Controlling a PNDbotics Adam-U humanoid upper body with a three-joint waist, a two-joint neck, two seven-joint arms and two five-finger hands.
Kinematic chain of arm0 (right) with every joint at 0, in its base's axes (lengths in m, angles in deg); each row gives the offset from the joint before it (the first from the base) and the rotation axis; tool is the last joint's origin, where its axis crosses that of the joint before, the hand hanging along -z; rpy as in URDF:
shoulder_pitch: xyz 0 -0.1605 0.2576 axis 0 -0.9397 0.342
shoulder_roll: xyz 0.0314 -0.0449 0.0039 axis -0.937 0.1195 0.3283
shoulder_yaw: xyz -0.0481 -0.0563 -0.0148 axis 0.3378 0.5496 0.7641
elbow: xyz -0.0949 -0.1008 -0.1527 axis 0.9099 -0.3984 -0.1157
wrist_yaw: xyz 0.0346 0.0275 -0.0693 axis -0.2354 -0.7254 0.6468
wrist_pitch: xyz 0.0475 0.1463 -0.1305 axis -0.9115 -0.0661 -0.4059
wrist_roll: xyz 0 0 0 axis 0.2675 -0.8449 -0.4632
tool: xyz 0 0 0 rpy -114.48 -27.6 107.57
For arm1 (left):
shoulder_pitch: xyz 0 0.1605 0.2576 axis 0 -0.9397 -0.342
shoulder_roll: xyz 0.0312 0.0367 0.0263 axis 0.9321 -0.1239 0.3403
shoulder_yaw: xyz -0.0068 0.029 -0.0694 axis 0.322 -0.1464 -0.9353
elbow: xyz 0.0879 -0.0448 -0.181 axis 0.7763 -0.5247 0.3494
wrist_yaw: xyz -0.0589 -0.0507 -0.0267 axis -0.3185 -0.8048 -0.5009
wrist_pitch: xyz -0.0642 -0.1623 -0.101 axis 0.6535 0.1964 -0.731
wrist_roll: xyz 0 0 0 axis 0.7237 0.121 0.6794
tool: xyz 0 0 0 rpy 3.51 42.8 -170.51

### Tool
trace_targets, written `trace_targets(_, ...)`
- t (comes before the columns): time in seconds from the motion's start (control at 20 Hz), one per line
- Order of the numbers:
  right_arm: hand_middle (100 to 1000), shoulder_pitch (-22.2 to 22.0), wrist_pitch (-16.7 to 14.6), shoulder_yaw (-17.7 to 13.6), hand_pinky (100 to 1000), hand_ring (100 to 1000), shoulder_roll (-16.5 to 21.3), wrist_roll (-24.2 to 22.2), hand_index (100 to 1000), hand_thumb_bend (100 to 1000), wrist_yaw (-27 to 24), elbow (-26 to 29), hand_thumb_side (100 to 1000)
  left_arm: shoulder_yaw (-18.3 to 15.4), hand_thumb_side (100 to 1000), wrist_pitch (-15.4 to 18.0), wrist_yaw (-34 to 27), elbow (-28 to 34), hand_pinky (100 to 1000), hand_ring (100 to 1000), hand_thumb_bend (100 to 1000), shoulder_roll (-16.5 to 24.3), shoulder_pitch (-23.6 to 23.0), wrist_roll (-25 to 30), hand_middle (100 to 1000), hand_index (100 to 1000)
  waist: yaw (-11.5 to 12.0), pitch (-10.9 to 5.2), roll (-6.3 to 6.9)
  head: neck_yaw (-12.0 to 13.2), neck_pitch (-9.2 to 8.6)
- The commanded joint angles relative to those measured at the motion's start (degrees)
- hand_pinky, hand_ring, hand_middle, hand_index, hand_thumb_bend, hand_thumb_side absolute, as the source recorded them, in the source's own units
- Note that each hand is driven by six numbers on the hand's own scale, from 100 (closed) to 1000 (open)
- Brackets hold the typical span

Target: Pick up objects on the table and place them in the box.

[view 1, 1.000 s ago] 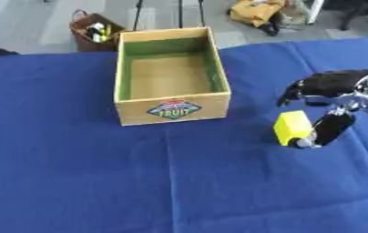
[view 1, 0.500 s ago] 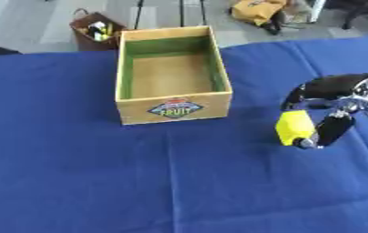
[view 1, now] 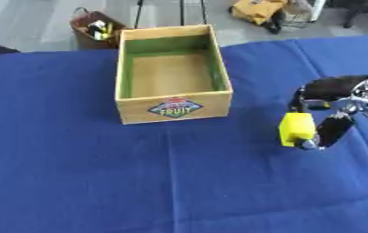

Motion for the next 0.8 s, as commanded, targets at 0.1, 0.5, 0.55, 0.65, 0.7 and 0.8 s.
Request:
trace_targets(0.1,445,0.96,1.08,-1.10,638,711,1.22,3.33,556,223,-1.26,0.25,515,0.14,1000,0.02,-0.13,1.00,413,592,117,0.43,0.72,0.20,560,697,0.01,-1.14,-0.18,-0.07,-0.83)
trace_targets(0.5,345,0.83,3.61,-1.34,574,625,1.64,10.40,447,100,-3.19,0.75,595,0.15,1000,0.02,-0.15,1.00,413,593,119,0.43,0.71,0.20,560,697,-0.07,-1.38,-0.38,0.00,-0.46)
trace_targets(0.55,345,0.81,3.72,-1.43,574,625,1.75,10.66,447,100,-3.43,1.00,595,0.14,1000,0.03,-0.15,1.00,413,593,119,0.45,0.72,0.19,560,697,-0.08,-1.39,-0.39,0.01,-0.42)
trace_targets(0.65,330,1.32,4.04,-2.21,568,616,2.23,11.57,439,100,-4.19,2.43,609,0.12,1000,0.02,-0.14,1.00,414,593,120,0.48,0.69,0.16,561,697,-0.08,-1.50,-0.47,0.03,-0.19)
trace_targets(0.7,327,1.74,4.28,-2.63,568,616,2.62,12.13,437,100,-4.63,3.43,615,0.12,1000,0.02,-0.14,1.00,414,594,120,0.51,0.68,0.15,561,697,-0.07,-1.56,-0.53,0.00,-0.10)
trace_targets(0.8,317,2.65,4.95,-3.28,567,612,3.35,12.93,433,100,-5.54,5.09,626,0.17,1000,-0.01,-0.15,1.00,414,594,120,0.56,0.65,0.19,561,697,0.03,-1.67,-0.64,-0.10,0.03)
